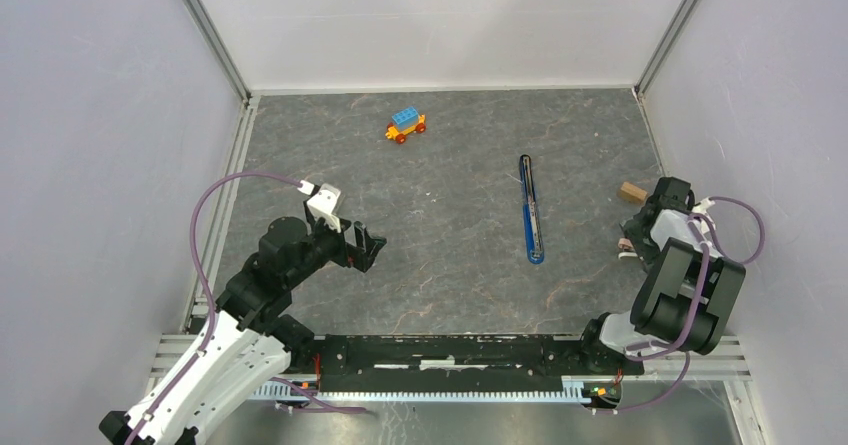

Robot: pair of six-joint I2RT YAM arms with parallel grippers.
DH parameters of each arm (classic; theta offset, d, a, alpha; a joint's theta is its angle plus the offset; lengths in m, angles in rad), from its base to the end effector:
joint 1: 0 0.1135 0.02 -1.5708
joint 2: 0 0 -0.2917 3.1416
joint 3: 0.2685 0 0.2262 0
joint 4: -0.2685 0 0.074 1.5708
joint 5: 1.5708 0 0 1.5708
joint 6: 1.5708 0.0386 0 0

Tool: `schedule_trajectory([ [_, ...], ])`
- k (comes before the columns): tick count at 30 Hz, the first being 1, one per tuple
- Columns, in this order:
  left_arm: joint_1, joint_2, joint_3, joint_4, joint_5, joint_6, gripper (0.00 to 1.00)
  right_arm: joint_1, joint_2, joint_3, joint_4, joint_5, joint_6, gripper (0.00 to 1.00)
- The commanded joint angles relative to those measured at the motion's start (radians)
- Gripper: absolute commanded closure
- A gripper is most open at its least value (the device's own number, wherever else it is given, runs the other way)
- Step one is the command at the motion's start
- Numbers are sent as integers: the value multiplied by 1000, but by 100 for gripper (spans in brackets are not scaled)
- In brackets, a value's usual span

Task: Load the staples into the stapler

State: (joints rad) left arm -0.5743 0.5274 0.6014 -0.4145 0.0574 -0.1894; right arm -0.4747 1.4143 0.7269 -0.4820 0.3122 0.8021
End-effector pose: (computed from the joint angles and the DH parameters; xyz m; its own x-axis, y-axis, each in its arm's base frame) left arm 0.0719 -0.0492 0.2987 -0.3860 0.0259 -0.9221 0.5245 0.8285 -0.1963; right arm 0.1942 -0.1131 0.2077 -0.1798 0.8615 -0.4749 0.9651 0.2479 0.0843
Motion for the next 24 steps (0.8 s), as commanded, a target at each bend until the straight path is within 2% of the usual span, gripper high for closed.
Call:
schedule_trajectory([
  [1,-3,10,21,22,-12,45,0,-8,23,-10,42,-26,-24,13],
  [7,-2,5,20,21,-12,42,0,-7,5,-33,69,-42,-39,19],
  [11,-3,-2,18,20,-13,38,0,-8,-31,-56,92,-45,-61,28],
  [17,-3,1,19,20,-2,18,2,-7,-53,-75,107,-79,-106,47],
  [24,-3,44,49,-8,9,-52,7,12,-120,-81,119,-141,-177,56],
])
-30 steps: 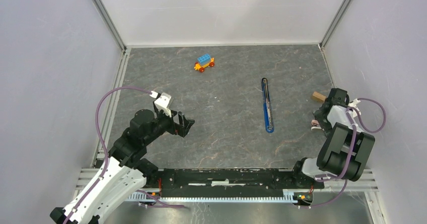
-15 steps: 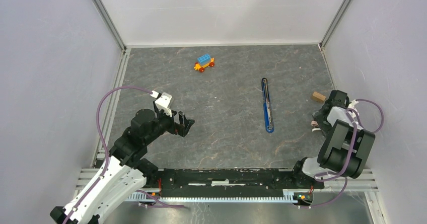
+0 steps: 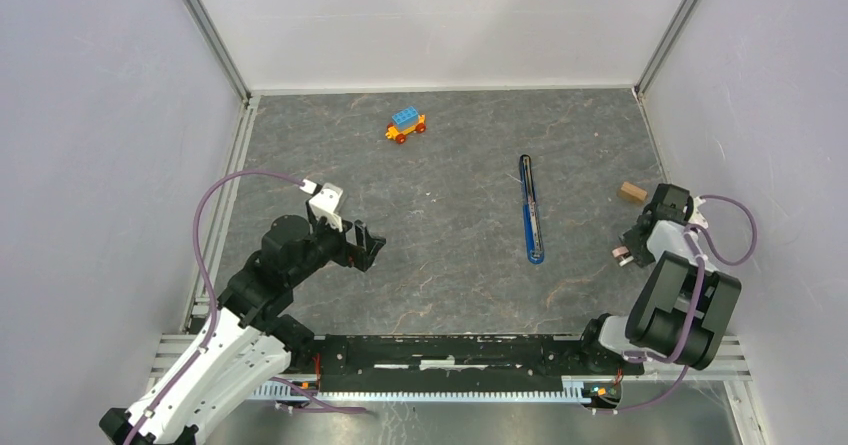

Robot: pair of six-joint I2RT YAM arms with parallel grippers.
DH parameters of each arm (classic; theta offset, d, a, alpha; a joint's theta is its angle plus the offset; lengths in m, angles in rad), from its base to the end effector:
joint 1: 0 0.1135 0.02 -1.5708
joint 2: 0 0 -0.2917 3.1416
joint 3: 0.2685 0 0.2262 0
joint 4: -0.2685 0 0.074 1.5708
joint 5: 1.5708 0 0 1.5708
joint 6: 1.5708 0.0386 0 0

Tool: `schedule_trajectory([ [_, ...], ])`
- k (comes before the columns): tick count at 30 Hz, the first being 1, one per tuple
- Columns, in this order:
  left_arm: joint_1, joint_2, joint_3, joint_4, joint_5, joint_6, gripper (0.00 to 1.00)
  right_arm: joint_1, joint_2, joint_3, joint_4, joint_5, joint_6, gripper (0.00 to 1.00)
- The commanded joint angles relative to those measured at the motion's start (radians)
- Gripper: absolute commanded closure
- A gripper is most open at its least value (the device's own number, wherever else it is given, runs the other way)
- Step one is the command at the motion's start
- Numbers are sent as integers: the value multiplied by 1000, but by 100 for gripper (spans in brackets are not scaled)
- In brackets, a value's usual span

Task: Load the staples into the stapler

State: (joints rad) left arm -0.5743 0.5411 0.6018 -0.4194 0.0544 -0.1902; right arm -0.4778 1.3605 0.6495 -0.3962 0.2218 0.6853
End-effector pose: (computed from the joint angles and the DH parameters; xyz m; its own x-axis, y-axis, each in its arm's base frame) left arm 0.0739 -0.0503 0.2974 -0.4000 0.0340 -0.9159 0.5189 0.8321 -0.1958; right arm 0.1856 -0.1057 0.2020 -0.2758 0.8381 -0.4707 0.9176 0.3753 0.1307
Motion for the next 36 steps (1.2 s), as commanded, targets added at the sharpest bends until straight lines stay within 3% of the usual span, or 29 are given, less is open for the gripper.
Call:
schedule_trajectory([
  [1,-3,42,57,-4,14,-69,9,21,-86,-4,37,-64,-75,57],
  [10,-3,190,108,-5,166,-292,19,186,-264,16,61,-168,-145,59],
  [14,-2,223,103,49,250,-376,21,344,-320,12,115,-263,-154,59],
  [18,-4,236,111,92,256,-428,24,486,-357,-27,224,-417,-139,60],
  [24,-2,294,144,134,274,-505,27,766,-397,-71,422,-524,-136,58],
  [30,-2,373,155,245,331,-639,29,1019,-384,-67,553,-502,-191,55],
  [36,-3,438,132,396,403,-693,30,1163,-337,-68,674,-491,-183,55],
])
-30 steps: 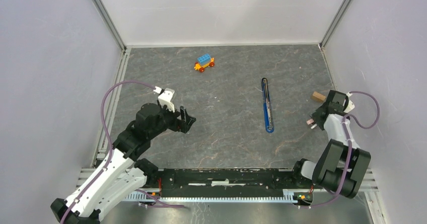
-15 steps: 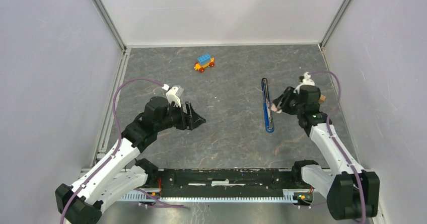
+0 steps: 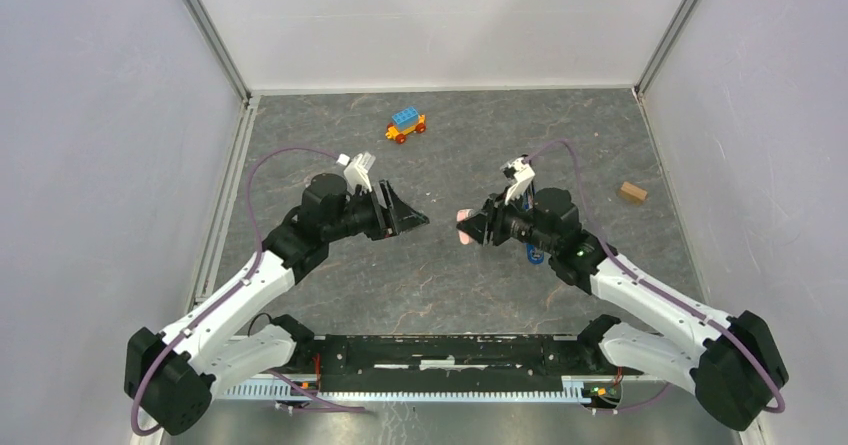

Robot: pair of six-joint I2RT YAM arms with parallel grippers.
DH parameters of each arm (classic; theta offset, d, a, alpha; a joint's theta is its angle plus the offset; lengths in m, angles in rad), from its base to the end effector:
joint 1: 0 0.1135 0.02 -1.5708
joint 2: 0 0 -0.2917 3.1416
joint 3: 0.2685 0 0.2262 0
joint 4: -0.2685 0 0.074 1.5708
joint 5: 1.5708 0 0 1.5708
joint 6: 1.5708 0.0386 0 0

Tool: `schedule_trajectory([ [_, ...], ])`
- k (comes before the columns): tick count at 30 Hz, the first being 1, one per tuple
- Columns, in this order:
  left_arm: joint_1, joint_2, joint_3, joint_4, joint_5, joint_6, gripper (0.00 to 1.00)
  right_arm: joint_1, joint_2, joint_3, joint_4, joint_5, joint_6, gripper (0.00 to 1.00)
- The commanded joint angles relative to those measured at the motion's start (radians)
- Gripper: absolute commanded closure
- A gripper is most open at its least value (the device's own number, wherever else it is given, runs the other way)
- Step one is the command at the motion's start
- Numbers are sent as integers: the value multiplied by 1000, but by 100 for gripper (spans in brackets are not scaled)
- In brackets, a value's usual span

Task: Load the staples into the stapler

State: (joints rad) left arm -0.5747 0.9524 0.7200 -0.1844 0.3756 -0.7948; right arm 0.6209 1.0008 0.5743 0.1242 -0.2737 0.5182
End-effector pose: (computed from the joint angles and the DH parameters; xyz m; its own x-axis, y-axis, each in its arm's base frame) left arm 0.1412 -0.1083 0.3148 -0.7999 -0.2730 -0.5345 0.3089 0.5763 -0.7566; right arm 0.1502 0.1202 0.2904 -0.5917 0.1631 -0.7895 -0.5489 0.6357 0.5428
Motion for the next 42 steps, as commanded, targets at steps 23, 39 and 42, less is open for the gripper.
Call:
schedule_trajectory([
  [23,-23,165,-40,270,149,-103,42,278,151,108,214,199,-48,51],
  [39,-31,137,-96,378,181,-76,98,285,195,92,242,162,-79,41],
  [42,-30,124,-100,382,189,-55,98,284,171,91,211,160,-114,32],
])
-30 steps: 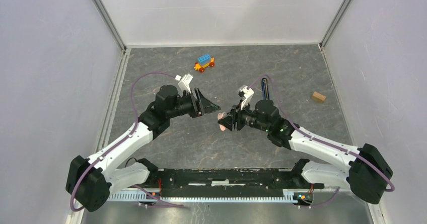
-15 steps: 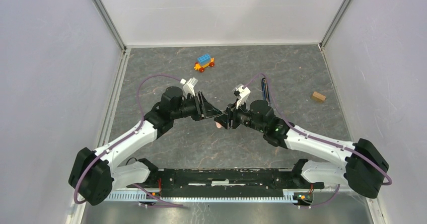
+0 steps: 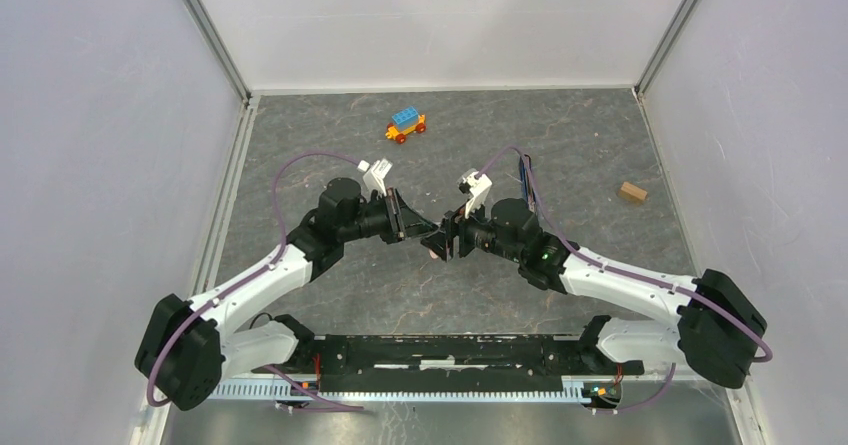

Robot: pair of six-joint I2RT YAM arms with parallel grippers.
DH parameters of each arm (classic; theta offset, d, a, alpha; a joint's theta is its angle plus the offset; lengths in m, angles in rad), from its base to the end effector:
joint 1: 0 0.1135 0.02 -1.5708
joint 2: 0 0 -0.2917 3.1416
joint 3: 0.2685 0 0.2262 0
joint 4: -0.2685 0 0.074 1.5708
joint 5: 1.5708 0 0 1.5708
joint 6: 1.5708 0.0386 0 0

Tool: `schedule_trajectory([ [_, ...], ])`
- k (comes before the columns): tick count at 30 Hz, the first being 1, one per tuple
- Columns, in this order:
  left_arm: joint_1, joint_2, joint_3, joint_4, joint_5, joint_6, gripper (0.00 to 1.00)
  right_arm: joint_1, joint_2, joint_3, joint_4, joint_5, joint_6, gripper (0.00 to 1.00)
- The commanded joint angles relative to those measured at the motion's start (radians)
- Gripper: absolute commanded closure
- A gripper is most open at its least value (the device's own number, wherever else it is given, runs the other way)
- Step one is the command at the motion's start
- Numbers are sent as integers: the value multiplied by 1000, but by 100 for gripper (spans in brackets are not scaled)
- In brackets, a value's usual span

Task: Load the staples into the stapler

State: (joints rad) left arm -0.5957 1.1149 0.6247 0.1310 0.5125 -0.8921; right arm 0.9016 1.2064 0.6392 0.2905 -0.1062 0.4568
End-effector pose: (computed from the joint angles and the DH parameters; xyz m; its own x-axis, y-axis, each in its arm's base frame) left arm 0.1657 -0.1352 0.2878 -0.8591 -0.2372 -0.4535 0.3191 0.4447 -0.8369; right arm 0.1459 0.1910 0.2888 -0.5240 0.0445 -0.8506 -0.6820 0.5763 0.4503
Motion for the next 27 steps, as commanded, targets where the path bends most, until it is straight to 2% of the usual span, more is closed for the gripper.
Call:
schedule_trajectory([
  [1,-10,-42,-4,69,58,50,98,2,-43,24,33,-11,-65,29],
  [4,-8,-52,2,69,81,87,98,-12,-77,22,-16,-44,-117,20],
  [7,-8,-71,17,35,94,158,98,-62,-126,5,-61,-153,-165,19],
  [12,-7,-105,32,-10,138,293,98,-206,-221,-70,-42,-472,-182,22],
  [15,-9,-131,30,5,175,347,98,-238,-242,-88,-35,-601,-191,27],
  [19,-7,-143,28,57,276,386,98,-237,-238,-90,-31,-661,-197,40],
  [27,-7,-143,13,189,402,344,98,-238,-174,-138,154,-761,-88,38],
])
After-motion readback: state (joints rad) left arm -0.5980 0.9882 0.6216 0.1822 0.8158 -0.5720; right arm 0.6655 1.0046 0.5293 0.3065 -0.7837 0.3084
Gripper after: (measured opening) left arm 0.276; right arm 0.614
